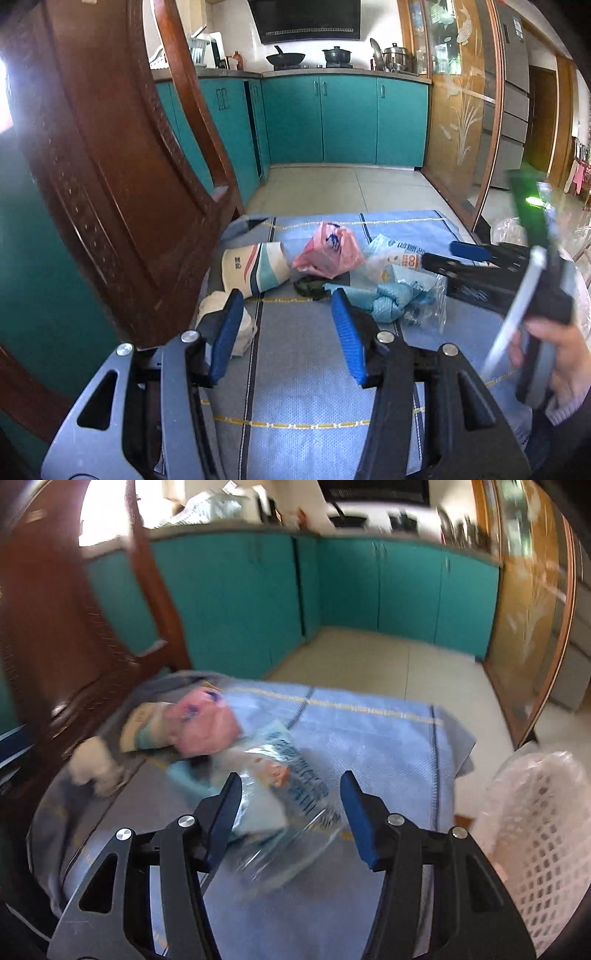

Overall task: Collect trash
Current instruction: 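Grasp the blue cloth with the left gripper while the right gripper grasps the clear snack bag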

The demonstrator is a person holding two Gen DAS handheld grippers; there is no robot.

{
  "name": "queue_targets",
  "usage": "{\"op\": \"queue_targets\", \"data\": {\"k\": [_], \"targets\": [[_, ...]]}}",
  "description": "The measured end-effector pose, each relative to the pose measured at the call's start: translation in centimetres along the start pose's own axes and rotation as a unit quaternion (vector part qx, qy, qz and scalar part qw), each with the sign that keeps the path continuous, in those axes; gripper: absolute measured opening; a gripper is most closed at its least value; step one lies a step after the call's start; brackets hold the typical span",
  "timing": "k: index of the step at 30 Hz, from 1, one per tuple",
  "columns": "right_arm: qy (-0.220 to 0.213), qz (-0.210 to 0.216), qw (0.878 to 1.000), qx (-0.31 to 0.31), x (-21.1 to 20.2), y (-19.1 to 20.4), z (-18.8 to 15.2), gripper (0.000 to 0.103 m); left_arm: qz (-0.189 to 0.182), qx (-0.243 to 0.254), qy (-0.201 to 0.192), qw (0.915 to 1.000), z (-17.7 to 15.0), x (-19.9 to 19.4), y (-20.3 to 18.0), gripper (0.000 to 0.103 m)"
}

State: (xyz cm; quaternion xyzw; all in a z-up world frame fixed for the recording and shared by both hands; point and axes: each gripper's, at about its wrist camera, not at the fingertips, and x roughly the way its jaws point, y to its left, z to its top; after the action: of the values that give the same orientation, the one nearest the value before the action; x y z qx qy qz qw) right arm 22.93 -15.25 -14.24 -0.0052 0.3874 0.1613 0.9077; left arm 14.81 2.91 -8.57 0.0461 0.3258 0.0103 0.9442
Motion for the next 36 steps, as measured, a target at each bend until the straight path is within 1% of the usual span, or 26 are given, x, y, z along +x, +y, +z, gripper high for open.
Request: {"op": "queue_targets", "data": {"k": [1, 3, 4, 8, 11, 14, 15, 19, 23, 27, 30, 31, 32, 33, 34, 35, 36], "targets": [[0.012, 0.004, 1.000, -0.001, 0.8, -0.1, -0.2, 0.055, -0.002, 0.000, 0.004, 1.0000, -0.1, 0.2, 0.1, 0.051], [0.028, 0.015, 1.000, -0.003, 1.2, 0.1, -1.0, 0.035, -0.007, 0.001, 0.008, 0.9999, -0.3, 0.6, -0.1, 0.051], [0.034, 0.024, 0.999, -0.013, 1.1, 0.4, -1.5, 0.017, -0.008, 0.002, 0.009, 0.9999, -0.4, 0.6, -0.1, 0.051], [0.038, 0.084, 0.995, -0.030, -1.5, 1.6, -4.0, 0.009, -0.018, -0.004, 0.020, 0.9996, -0.7, 1.3, 0.0, 0.053], [0.031, 0.115, 0.993, -0.020, -3.8, 1.7, -6.2, 0.009, -0.028, -0.005, 0.034, 0.9990, -1.2, 2.2, -0.4, 0.056], [0.003, 0.125, 0.992, 0.006, -5.9, 0.6, -8.4, 0.008, -0.043, -0.012, 0.053, 0.9976, -1.8, 3.1, -0.8, 0.061], [-0.009, 0.120, 0.993, 0.018, -6.6, -0.1, -9.0, 0.008, -0.047, -0.013, 0.060, 0.9970, -2.0, 3.5, -0.9, 0.063], [-0.019, 0.099, 0.994, 0.031, -7.2, -1.1, -9.3, 0.008, -0.079, -0.012, 0.088, 0.9930, -2.9, 4.6, -2.4, 0.066], [-0.026, 0.072, 0.997, 0.017, -7.3, -0.5, -9.4, 0.008, -0.097, 0.006, 0.106, 0.9896, -3.6, 5.3, -4.2, 0.069], [-0.034, 0.017, 0.999, -0.004, -7.4, -0.3, -9.4, 0.009, -0.109, 0.009, 0.123, 0.9863, -4.3, 6.4, -5.4, 0.071], [-0.033, 0.003, 0.999, -0.022, -7.3, 0.1, -9.6, 0.012, -0.119, 0.000, 0.139, 0.9831, -4.8, 7.7, -5.6, 0.072], [-0.033, 0.001, 0.999, -0.025, -7.3, 0.1, -9.7, 0.015, -0.119, -0.004, 0.142, 0.9827, -5.0, 8.0, -5.6, 0.072], [-0.033, 0.000, 0.999, -0.027, -7.2, 0.2, -9.8, 0.018, -0.119, -0.005, 0.143, 0.9825, -5.1, 8.2, -5.6, 0.071], [-0.033, 0.000, 0.999, -0.028, -7.2, 0.2, -9.8, 0.020, -0.118, -0.007, 0.143, 0.9827, -5.3, 8.3, -5.5, 0.062], [-0.033, 0.000, 0.999, -0.026, -7.2, 0.1, -9.8, 0.026, -0.121, -0.012, 0.142, 0.9824, -5.4, 8.3, -5.3, 0.046], [-0.033, -0.001, 0.999, -0.025, -7.2, 0.1, -9.8, 0.032, -0.122, -0.010, 0.141, 0.9824, -5.4, 8.2, -5.2, 0.042], [-0.033, -0.001, 0.999, -0.025, -7.2, 0.1, -9.8, 0.035, -0.117, -0.005, 0.138, 0.9835, -5.4, 8.0, -5.1, 0.040]]}}
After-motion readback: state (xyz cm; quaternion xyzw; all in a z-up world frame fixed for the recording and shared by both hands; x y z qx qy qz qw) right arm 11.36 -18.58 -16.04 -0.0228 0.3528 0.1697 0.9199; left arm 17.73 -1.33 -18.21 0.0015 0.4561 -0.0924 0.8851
